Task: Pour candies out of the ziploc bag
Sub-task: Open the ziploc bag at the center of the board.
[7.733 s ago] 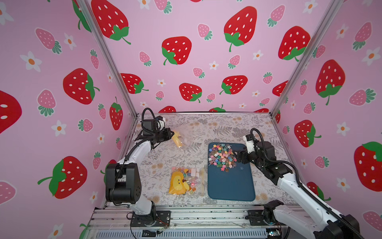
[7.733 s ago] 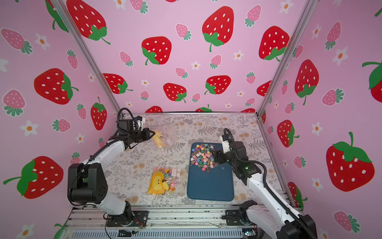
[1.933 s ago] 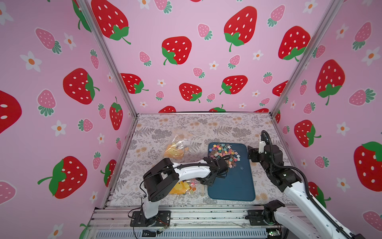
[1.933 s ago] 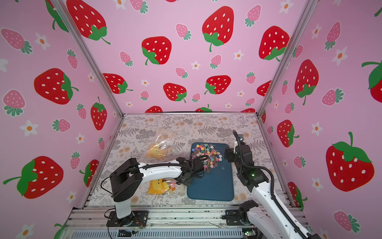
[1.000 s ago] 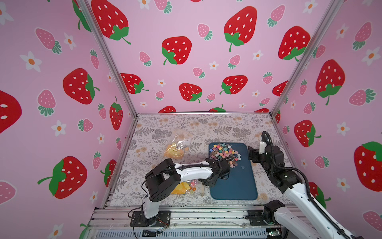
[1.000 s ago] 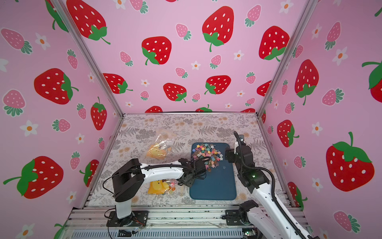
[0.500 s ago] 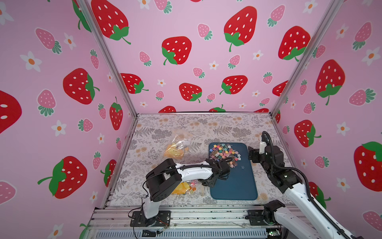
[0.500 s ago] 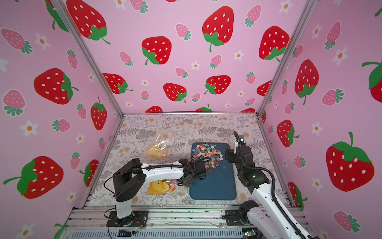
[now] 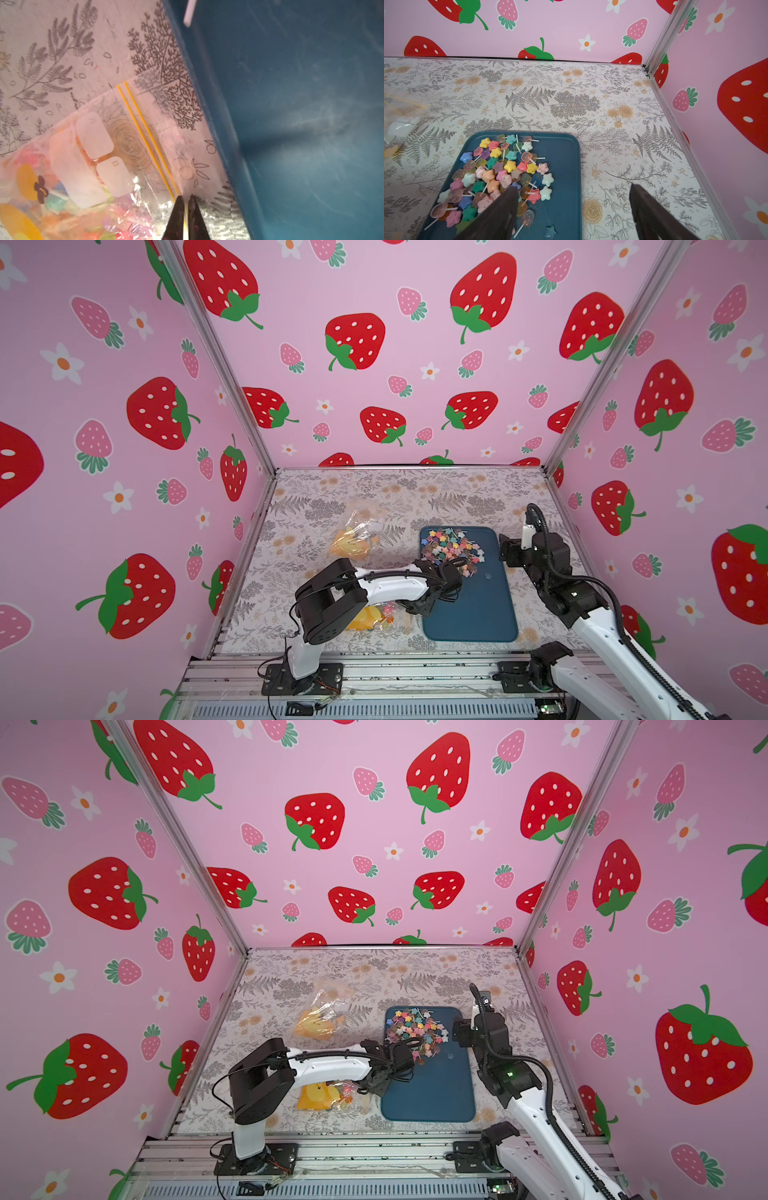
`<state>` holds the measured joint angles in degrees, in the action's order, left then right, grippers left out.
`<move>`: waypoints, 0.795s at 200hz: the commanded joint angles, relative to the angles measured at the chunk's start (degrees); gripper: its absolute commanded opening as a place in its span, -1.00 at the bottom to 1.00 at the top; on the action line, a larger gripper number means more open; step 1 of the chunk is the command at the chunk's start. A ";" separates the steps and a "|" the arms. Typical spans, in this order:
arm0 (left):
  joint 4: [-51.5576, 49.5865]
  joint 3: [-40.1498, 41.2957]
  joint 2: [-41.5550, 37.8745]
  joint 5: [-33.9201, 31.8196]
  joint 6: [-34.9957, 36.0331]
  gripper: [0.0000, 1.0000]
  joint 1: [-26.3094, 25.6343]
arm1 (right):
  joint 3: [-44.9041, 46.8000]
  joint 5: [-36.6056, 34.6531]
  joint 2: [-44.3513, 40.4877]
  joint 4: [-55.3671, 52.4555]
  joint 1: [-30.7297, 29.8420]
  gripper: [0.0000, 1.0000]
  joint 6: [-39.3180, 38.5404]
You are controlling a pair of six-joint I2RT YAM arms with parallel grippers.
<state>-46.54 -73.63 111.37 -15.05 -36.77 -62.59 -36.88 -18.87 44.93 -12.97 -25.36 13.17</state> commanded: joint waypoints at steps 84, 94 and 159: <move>0.76 1.28 -9.42 -4.54 0.73 -1.00 3.20 | 0.90 7.65 -1.04 2.16 0.31 0.68 1.02; 2.38 1.99 -11.32 -4.70 1.40 -1.00 4.19 | 1.50 11.02 -1.37 3.68 0.30 0.64 2.06; 18.60 12.20 -20.66 -0.40 2.50 -1.00 10.82 | 2.54 23.84 5.37 10.01 -1.64 0.38 19.06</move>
<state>-36.16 -64.58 91.55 -16.84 -34.30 -52.66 -35.64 -1.69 46.33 -7.64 -25.50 23.29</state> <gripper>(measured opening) 0.047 0.702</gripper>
